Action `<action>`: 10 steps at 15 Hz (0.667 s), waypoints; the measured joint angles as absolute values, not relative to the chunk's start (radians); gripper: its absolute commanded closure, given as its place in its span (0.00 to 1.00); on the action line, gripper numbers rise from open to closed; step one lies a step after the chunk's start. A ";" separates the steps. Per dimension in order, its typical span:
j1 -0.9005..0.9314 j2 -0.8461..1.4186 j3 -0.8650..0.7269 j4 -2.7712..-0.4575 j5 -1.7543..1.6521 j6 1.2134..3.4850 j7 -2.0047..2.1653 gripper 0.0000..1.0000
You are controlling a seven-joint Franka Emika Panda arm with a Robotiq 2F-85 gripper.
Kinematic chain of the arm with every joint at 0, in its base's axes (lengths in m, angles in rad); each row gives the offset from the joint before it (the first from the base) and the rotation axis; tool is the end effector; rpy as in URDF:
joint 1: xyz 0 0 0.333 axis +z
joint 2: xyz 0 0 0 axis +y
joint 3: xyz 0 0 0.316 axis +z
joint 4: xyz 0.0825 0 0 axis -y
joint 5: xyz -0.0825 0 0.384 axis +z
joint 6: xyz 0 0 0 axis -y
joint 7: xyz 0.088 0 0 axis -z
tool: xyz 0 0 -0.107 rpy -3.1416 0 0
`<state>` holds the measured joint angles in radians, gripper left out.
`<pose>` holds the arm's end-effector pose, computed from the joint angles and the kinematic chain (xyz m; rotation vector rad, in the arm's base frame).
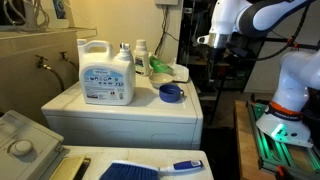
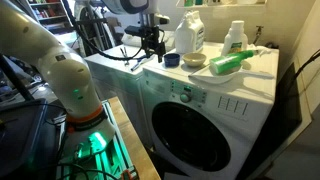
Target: Move the black ring from the blue cup to the bowl
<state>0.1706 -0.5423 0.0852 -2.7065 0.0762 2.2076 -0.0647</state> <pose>0.3527 0.0932 0.3961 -3.0915 -0.4124 -0.0638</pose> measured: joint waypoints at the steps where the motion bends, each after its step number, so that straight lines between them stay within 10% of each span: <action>1: 0.171 -0.542 0.085 -2.707 0.076 2.208 -0.065 0.00; 10: 0.142 -0.504 0.095 -2.668 0.056 2.257 -0.034 0.00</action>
